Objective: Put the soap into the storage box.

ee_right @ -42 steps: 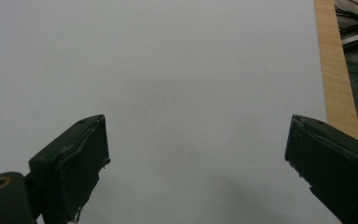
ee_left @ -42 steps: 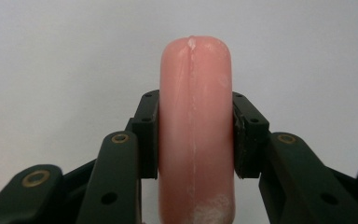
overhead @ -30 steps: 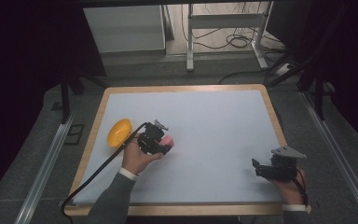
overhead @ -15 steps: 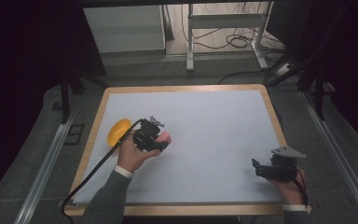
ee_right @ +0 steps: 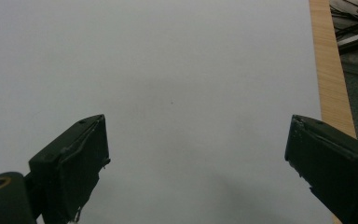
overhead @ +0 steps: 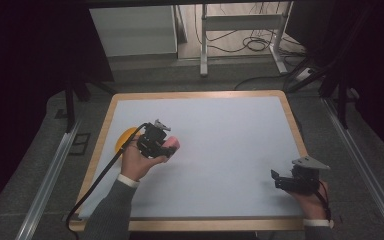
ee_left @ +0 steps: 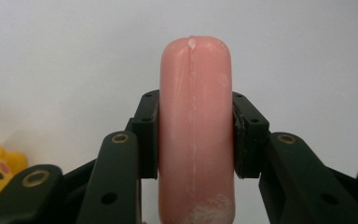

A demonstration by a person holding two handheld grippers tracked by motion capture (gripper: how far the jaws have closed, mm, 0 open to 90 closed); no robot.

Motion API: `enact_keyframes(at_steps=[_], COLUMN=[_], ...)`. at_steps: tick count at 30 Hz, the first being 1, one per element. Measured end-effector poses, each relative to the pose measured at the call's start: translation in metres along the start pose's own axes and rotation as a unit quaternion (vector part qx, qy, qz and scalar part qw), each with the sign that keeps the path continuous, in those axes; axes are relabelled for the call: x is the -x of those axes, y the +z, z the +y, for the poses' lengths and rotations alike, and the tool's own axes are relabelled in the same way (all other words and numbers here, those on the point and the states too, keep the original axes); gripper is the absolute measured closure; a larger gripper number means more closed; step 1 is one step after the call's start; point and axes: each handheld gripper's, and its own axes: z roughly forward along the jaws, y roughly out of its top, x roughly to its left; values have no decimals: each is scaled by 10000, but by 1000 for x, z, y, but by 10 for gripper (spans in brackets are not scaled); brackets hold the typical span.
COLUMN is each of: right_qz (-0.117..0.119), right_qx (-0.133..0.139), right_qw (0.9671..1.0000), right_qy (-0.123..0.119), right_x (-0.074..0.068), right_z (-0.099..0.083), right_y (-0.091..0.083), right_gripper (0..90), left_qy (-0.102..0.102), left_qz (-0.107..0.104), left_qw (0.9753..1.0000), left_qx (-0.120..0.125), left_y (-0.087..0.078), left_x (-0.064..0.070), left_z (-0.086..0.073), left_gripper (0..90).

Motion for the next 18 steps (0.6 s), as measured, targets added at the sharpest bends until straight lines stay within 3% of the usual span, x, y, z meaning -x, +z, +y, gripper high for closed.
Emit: enact_keyframes(at_steps=[18], right_qz=[-9], right_qx=[-9], right_qw=[10000], right_qy=[-17], right_x=[1], right_z=[0], right_y=[0], right_gripper=[59], left_qy=[-87], left_qz=[184], left_qw=[9998], left_qx=[38], left_y=[-15], left_x=[-17], left_z=[-1], left_gripper=[602])
